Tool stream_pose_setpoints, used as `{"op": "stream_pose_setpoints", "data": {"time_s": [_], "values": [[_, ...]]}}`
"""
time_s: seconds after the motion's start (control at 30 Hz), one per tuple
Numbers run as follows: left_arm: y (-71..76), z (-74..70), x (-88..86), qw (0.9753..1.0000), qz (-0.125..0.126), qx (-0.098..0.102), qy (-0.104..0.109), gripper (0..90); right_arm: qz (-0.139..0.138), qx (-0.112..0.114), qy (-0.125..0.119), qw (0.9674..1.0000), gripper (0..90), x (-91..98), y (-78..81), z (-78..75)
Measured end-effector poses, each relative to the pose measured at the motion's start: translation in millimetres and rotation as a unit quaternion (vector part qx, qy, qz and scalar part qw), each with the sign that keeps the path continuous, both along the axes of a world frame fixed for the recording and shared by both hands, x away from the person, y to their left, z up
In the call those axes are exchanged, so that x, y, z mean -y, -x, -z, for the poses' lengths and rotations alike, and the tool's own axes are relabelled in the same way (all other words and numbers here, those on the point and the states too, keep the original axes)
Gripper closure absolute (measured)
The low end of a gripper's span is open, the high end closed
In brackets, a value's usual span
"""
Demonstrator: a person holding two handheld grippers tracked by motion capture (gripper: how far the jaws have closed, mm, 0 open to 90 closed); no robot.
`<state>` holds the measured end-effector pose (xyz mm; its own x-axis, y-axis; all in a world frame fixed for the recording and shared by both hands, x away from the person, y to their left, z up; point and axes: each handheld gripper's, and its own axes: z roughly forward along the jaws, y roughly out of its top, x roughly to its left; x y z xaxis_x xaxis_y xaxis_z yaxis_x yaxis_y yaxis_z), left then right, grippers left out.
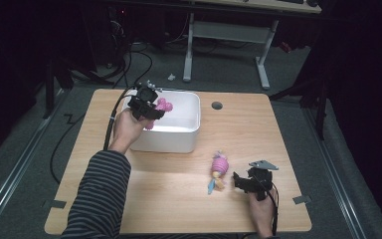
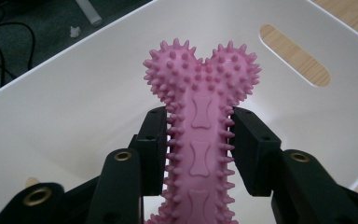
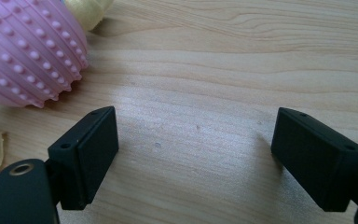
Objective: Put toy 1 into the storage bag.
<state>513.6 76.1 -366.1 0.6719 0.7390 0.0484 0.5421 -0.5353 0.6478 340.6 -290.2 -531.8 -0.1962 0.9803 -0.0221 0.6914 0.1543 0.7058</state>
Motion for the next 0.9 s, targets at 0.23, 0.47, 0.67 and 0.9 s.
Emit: {"op": "stream_pose_setpoints", "data": {"time_s": [0.23, 0.47, 0.67, 0.9], "values": [[-3.6, 3.6, -0.3, 0.9999, 0.000, -0.011, 0.001, 58.0, 0.000, 0.000, 0.000, 1.0000, 14.4, 0.0, 0.0, 0.0], [-5.7, 10.6, 1.9, 0.9998, 0.001, -0.021, -0.006, 57.9, 0.000, 0.000, 0.000, 1.0000, 14.5, 0.0, 0.0, 0.0], [-2.8, 11.5, 1.7, 0.9997, 0.001, -0.024, -0.007, 57.6, 0.000, 0.000, 0.000, 1.0000, 14.4, 0.0, 0.0, 0.0], [4.9, 4.8, 0.2, 0.9996, -0.001, -0.030, -0.001, 43.0, 0.000, 0.000, 0.000, 1.0000, 14.4, 0.0, 0.0, 0.0]]}}
